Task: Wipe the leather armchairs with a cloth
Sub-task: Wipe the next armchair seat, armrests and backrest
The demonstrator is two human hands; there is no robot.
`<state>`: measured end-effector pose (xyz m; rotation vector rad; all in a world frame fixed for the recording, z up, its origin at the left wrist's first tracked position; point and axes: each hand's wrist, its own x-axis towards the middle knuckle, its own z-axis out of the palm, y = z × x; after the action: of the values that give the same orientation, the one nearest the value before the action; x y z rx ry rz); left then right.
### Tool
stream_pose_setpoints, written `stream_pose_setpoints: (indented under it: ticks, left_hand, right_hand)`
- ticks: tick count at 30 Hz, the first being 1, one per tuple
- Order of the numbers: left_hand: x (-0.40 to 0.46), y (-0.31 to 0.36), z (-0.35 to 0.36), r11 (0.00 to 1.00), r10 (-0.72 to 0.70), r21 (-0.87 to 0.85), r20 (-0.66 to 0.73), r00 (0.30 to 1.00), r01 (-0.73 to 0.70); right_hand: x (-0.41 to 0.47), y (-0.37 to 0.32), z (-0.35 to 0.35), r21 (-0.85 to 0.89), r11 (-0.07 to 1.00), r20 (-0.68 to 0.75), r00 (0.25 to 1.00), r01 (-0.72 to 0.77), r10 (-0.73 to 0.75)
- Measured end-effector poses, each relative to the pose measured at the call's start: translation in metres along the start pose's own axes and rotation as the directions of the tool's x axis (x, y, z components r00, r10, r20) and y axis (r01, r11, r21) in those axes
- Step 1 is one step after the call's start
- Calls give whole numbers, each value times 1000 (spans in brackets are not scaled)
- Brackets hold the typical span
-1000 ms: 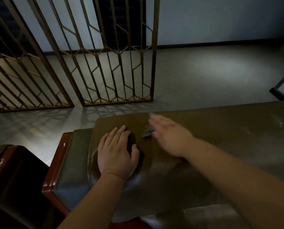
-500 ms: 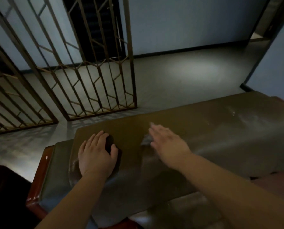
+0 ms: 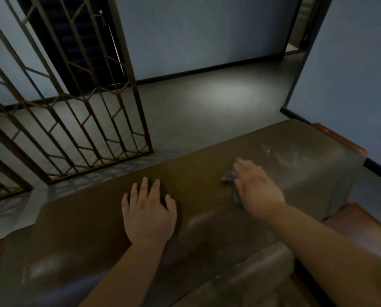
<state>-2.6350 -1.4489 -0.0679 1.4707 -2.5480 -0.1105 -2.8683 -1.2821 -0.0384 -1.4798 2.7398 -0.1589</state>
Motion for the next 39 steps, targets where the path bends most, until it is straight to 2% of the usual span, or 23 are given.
stream_pose_setpoints:
  ticks: [2,3,4,7,10,11,12,14,16,17,18,20,22,24,26,28,29,31,33,36,39]
  left_hand:
    - [-1,2,1,1000,-4,18,-18,1000,4]
    - [-1,2,0,1000,-3,19,-22,1000,3]
    - [-1,2,0,1000,-3,20,-24,1000,3]
    - [-2,1,1,1000,-12,20,-29,999,12]
    - [-3,-1,5,999,-17,34,-45,999,19]
    - [-4,-2,6,999,-17,34,-48,999,19]
    - [-4,-2,5,999,-20,33,-53,998,22]
    - [-4,0,5,999,-25,32,-67,997,27]
    - [-3,1,5,999,-24,22,-73,997,26]
    - [-2,2,6,1000,-20,15,-76,997,22]
    - [-2,2,6,1000,-18,15,-78,997,19]
    - [-2,2,8,1000,-21,17,-86,996,23]
    - [-2,1,9,999,-20,23,-90,996,23]
    - [-3,-1,7,999,-13,43,-75,997,16]
    - [-3,-1,4,998,-11,66,-53,999,15]
    - [-4,2,-2,997,-12,73,-30,999,14]
    - [-5,4,-5,997,-7,75,-18,1000,8]
    - [-5,5,-9,996,-2,89,26,1000,0]
    - [-3,15,-15,995,-40,97,92,995,31]
    - [8,58,-15,997,-80,24,174,981,77]
    - [17,97,-4,999,-6,-37,160,987,12]
  right_hand:
    - [16,12,-8,77,976,-23,978,-204,207]
    - [17,-1,-8,76,973,-35,975,-217,220]
    - [15,-20,-3,33,987,-34,986,-160,161]
    - [-9,-87,21,19,979,-8,979,203,-203]
    - [-1,-80,15,67,932,68,930,357,-361]
    - [8,-62,11,37,940,66,938,338,-340]
    - [19,-40,7,32,965,59,964,259,-261]
    - [41,4,-9,62,998,46,999,-5,3]
    - [50,14,-19,79,984,56,987,-158,153]
    - [48,3,-18,68,982,49,984,-174,171]
    - [40,-15,-13,35,993,14,994,-111,110]
    - [12,-57,9,-6,988,-71,985,156,-156]
    - [-15,-78,26,64,931,-10,933,359,-359]
    - [-12,-60,22,64,908,40,908,414,-417]
    - [7,-18,13,24,954,41,953,299,-300]
    - [19,30,-5,72,996,27,999,43,-45]
    - [20,45,-11,100,993,16,998,-55,54]
    - [16,44,-13,118,987,27,994,-111,109]
    - [5,10,-6,85,996,57,998,18,-23]
    - [-10,-31,9,90,962,74,961,259,-265]
    - [11,-7,2,109,949,85,949,295,-305]
